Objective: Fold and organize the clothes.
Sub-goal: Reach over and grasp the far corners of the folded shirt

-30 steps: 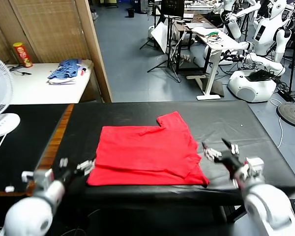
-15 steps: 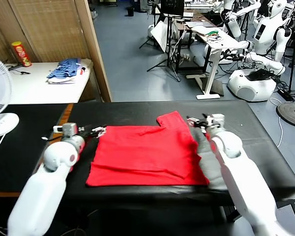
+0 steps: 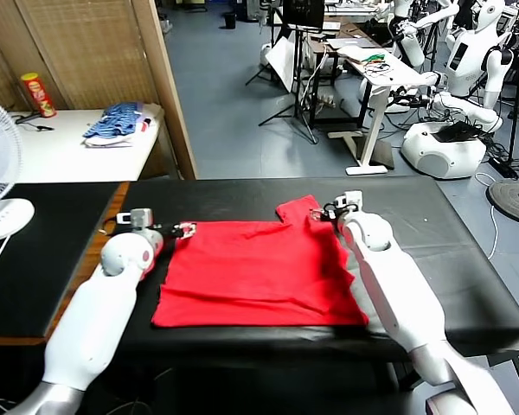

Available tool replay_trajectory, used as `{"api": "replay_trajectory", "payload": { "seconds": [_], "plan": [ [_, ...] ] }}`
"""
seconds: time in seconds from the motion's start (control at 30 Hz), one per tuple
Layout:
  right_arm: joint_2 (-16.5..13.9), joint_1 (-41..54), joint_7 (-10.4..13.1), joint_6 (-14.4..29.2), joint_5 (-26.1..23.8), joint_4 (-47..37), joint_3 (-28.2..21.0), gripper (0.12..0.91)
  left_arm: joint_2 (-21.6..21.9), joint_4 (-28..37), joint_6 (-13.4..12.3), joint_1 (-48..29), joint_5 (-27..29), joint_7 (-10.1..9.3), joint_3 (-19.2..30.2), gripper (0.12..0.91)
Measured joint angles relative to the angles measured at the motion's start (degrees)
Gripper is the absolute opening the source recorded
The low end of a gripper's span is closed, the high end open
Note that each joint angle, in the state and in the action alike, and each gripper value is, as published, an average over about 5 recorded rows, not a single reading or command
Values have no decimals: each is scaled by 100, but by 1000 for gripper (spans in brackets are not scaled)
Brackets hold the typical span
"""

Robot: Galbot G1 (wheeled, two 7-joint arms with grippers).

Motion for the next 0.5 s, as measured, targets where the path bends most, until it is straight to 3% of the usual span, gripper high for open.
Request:
{"api": "replay_trajectory", "payload": {
  "seconds": [0.17,0.27,0.37,0.5],
  "plan": [
    [83,-47,1,82,-10,-36,64,274,-37,99,-132,22,200,105,2,401],
    [108,-83,17,160,-14,-20,96,150,-50,80,-155,61,264,129,2,234],
    [106,-133,19,264,-13,38,134,122,-52,42,-157,91,269,154,-2,137],
    [55,-223,-36,525,-15,189,208,122,-20,-55,-165,139,190,183,-10,127]
  ]
}}
